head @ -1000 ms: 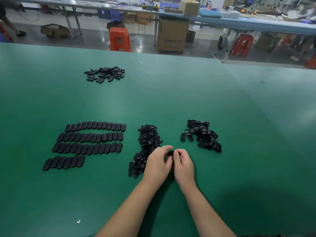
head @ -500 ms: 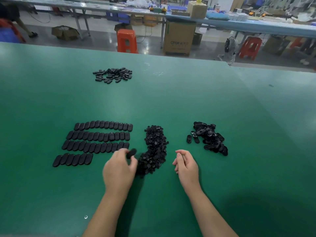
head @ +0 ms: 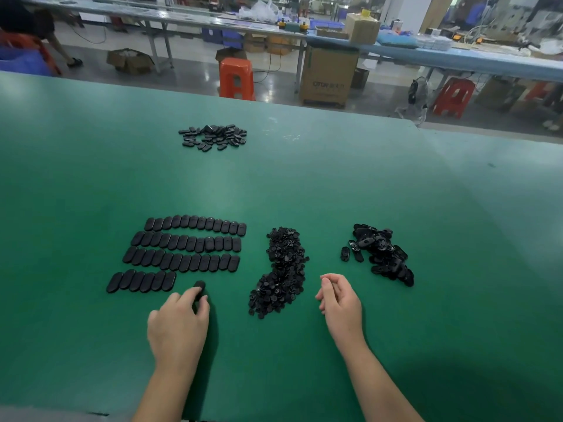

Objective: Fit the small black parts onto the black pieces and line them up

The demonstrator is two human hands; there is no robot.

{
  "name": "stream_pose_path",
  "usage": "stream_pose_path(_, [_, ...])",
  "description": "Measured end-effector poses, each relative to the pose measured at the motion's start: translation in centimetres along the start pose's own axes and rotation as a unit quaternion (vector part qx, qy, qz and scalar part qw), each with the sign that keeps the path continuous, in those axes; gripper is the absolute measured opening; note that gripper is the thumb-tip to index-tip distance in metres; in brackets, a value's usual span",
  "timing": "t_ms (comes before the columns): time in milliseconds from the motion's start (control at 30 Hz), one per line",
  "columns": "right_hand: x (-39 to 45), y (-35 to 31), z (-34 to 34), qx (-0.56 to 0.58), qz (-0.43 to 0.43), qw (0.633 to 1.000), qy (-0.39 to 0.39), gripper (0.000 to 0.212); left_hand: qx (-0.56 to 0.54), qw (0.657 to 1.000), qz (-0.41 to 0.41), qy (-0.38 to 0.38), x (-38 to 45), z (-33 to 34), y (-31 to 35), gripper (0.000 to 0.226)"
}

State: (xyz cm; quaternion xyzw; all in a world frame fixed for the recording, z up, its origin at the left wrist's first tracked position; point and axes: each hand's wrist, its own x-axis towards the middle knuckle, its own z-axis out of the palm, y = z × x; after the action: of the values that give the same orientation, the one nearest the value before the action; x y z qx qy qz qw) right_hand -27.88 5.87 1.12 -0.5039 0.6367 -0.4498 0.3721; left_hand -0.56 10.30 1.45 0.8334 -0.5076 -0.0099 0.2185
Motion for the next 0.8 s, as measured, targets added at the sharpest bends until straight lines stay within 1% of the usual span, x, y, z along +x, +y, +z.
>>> stream_pose_path(133, [0.0, 0.0, 0.0, -0.001, 0.001, 1.0, 0.001, 0.012, -0.005, 1.0, -0.027, 0.013, 0.6, -0.2, -0.8, 0.028])
stream_pose_path(267, [0.0, 0.0, 0.0, -0.002, 0.002, 1.0, 0.0, 0.012, -0.008, 0.998, -0.055, 0.003, 1.1, -0.4, -1.4, 0.031])
stream_pose_path(467, [0.0, 0.0, 0.0, 0.002, 0.001, 1.0, -0.002, 0.013, -0.001, 0.998, -0.057, -0.009, 1.5, -0.5, -1.2, 0.033])
stream_pose_path(533, [0.0, 0.1, 0.0, 0.0, 0.0, 1.0, -0.002, 0.013, -0.015, 0.998, -0.057, -0.004, 1.5, -0.4, -1.0, 0.033])
stream_pose_path(633, [0.1, 0.1, 0.0, -0.006, -0.002, 1.0, -0.001, 0.013, -0.062, 0.998, -0.021, 0.001, 1.3, 0.0, 0.2, 0.028])
stream_pose_path(800, [0.1, 0.2, 0.1, -0.007, -0.001, 1.0, 0.0, 0.014, -0.117, 0.983, 0.112, -0.088, 1.1, 1.9, 4.6, 0.022])
